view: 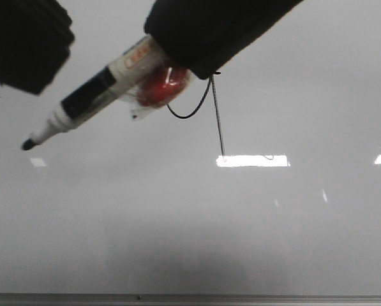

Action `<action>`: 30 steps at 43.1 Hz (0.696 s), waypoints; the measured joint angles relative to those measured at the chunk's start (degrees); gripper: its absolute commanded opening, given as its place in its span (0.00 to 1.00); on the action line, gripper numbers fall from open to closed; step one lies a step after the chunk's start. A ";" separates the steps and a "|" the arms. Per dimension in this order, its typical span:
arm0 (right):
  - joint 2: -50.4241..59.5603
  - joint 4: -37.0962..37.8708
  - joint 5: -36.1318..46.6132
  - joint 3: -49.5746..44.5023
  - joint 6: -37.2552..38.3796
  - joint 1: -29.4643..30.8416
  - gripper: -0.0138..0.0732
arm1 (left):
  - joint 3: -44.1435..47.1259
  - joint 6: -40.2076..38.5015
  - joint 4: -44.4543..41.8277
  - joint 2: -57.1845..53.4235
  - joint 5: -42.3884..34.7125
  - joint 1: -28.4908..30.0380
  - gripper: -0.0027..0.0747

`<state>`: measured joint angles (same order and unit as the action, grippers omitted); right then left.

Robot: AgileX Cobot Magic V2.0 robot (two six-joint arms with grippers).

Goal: Write number 9 on whiteboard

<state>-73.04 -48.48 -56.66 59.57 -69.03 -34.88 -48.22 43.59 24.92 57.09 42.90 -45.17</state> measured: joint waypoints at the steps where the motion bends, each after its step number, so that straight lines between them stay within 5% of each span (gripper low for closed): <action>1: 0.04 0.00 0.23 0.23 0.00 -0.48 0.09 | 0.00 0.10 0.00 0.51 0.00 0.00 0.54; 17: 0.13 0.14 3.49 1.06 0.00 -3.15 0.09 | 0.00 2.64 1.81 1.64 0.47 0.00 0.22; 30: 0.13 0.26 3.99 1.06 -0.26 -3.28 0.11 | 0.00 3.32 1.93 1.64 0.91 0.00 0.11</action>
<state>-72.91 -48.22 -52.68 60.63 -69.29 -38.16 -48.22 46.92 26.86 58.73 43.80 -45.17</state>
